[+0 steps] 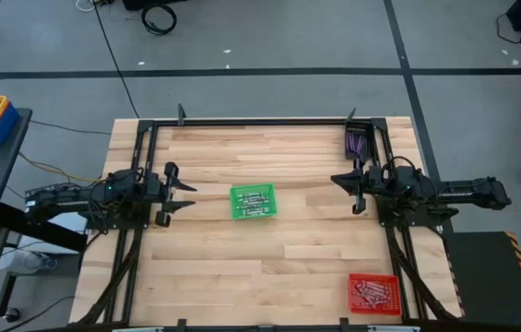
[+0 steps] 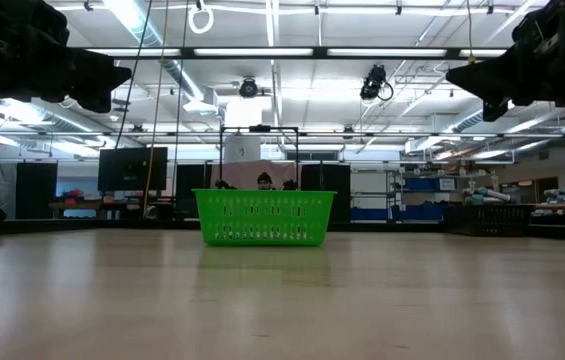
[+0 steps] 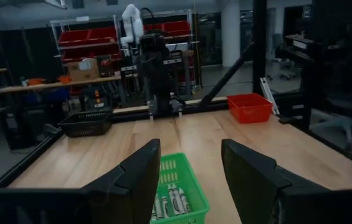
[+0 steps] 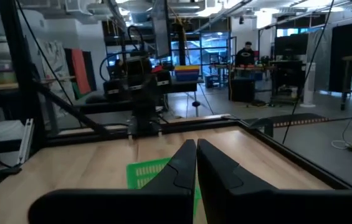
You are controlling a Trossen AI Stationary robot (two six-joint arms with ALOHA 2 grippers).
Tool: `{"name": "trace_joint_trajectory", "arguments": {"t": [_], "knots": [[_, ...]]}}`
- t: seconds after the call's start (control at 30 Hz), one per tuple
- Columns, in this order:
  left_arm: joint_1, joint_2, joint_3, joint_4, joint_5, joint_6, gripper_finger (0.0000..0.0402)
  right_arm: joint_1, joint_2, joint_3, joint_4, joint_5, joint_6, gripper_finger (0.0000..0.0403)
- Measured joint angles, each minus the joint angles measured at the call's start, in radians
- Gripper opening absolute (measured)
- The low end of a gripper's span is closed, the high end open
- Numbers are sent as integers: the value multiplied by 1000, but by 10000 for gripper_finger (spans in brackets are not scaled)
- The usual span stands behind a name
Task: Sort crayons
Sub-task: Return to Home Position
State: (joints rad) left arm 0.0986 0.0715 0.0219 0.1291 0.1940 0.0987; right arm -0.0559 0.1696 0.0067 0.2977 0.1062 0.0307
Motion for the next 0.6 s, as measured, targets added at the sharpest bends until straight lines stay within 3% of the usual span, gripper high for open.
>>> {"name": "trace_joint_trajectory", "arguments": {"t": [0.2,0.4,0.6], "knots": [[-4,0,0,-27,-98,-37,183,0,0,0,1,0,0,22],[-20,-71,12,-19,17,-51,183,0,0,0,1,-2,0,23],[4,-50,32,-13,-119,-46,183,0,0,0,2,-2,0,23]]}}
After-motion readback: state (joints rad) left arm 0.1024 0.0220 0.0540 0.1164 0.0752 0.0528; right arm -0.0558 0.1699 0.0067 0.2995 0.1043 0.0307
